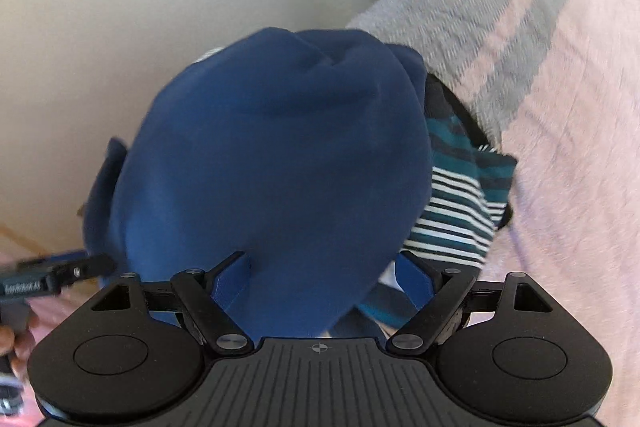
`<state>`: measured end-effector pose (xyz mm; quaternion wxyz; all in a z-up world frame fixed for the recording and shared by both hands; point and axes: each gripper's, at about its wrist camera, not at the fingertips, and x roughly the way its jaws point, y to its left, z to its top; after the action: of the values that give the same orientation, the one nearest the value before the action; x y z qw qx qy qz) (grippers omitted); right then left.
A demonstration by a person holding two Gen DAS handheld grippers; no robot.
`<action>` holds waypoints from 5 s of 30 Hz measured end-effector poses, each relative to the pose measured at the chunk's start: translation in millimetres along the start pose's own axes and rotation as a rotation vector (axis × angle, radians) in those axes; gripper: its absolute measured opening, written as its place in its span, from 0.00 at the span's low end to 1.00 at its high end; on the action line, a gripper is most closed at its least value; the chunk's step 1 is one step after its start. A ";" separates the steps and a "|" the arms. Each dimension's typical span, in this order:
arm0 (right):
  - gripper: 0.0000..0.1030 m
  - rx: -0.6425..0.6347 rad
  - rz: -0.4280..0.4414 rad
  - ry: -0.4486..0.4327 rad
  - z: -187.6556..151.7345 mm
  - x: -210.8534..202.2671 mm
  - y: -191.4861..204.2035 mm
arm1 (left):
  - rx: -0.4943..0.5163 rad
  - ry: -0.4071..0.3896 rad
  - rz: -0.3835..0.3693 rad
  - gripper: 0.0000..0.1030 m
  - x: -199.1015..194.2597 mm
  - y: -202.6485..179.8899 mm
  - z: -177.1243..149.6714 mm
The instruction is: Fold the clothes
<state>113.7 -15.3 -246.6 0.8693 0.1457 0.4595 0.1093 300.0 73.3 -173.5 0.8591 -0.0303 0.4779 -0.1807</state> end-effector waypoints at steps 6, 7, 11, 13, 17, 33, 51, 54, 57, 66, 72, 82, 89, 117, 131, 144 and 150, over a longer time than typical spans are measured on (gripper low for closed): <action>0.12 0.045 -0.043 -0.022 5.9 0.4 10.1 | 0.023 -0.101 -0.057 0.07 -24.3 -13.9 5.1; 0.12 0.056 -0.043 -0.027 6.9 -1.3 11.3 | 0.025 -0.123 -0.080 0.05 -31.5 -15.4 7.5; 0.07 0.104 0.082 -0.087 15.5 -29.7 11.7 | 0.109 -0.255 -0.157 0.03 -71.3 -39.0 23.7; 0.07 0.110 0.144 -0.148 23.0 -52.7 13.8 | 0.180 -0.327 -0.205 0.03 -94.2 -58.3 35.0; 0.06 0.133 0.198 -0.270 27.5 -110.4 9.6 | 0.319 -0.413 -0.293 0.02 -134.4 -113.3 46.3; 0.16 0.575 -0.213 -0.272 -267.5 -386.7 -211.3 | 0.743 -0.043 -0.826 0.00 -188.6 -445.2 -243.2; 0.85 0.883 -0.270 -0.311 -391.4 -421.4 -286.1 | 1.033 0.318 -0.705 0.36 -109.0 -413.7 -315.1; 0.85 0.808 -0.309 -0.204 -377.4 -382.3 -291.8 | 0.928 0.291 -0.523 0.42 -68.9 -386.0 -284.6; 0.85 0.734 -0.396 -0.088 -372.2 -352.3 -292.1 | 0.824 0.300 -0.391 0.50 -32.1 -357.7 -257.4; 0.21 0.761 -0.428 -0.027 -419.1 -341.4 -274.7 | 0.708 0.390 -0.301 0.57 68.4 -332.2 -235.1; 0.06 0.819 -0.410 -0.157 -411.4 -387.6 -253.9 | 0.702 0.350 -0.459 0.04 30.3 -347.6 -208.2; 0.05 0.710 -0.339 -0.562 -306.9 -504.7 -261.6 | 0.633 -0.143 -0.577 0.04 -107.9 -414.7 -40.7; 0.05 0.580 -0.422 -0.845 -300.7 -609.7 -235.9 | 0.633 -0.319 -0.595 0.05 -228.2 -415.0 -33.7; 0.54 1.128 -0.586 -0.348 -538.3 -468.2 -252.3 | 0.754 0.343 -0.326 0.24 -51.5 -349.2 -234.5; 0.68 0.602 -0.630 0.028 -491.5 -389.9 -305.3 | 1.001 0.320 -0.442 0.29 -15.7 -481.8 -271.9; 0.68 0.783 -0.692 -0.071 -571.9 -427.6 -411.9 | 1.374 0.296 -0.656 0.30 14.5 -717.6 -367.0; 0.00 0.903 -0.585 -0.188 -606.8 -465.6 -428.3 | 1.526 0.247 -0.797 0.36 20.4 -821.1 -391.2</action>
<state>-624.3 -473.2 -365.8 0.7517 0.3799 0.4025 -0.3586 -247.0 -652.4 -217.3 0.4593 0.4088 0.2699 -0.7410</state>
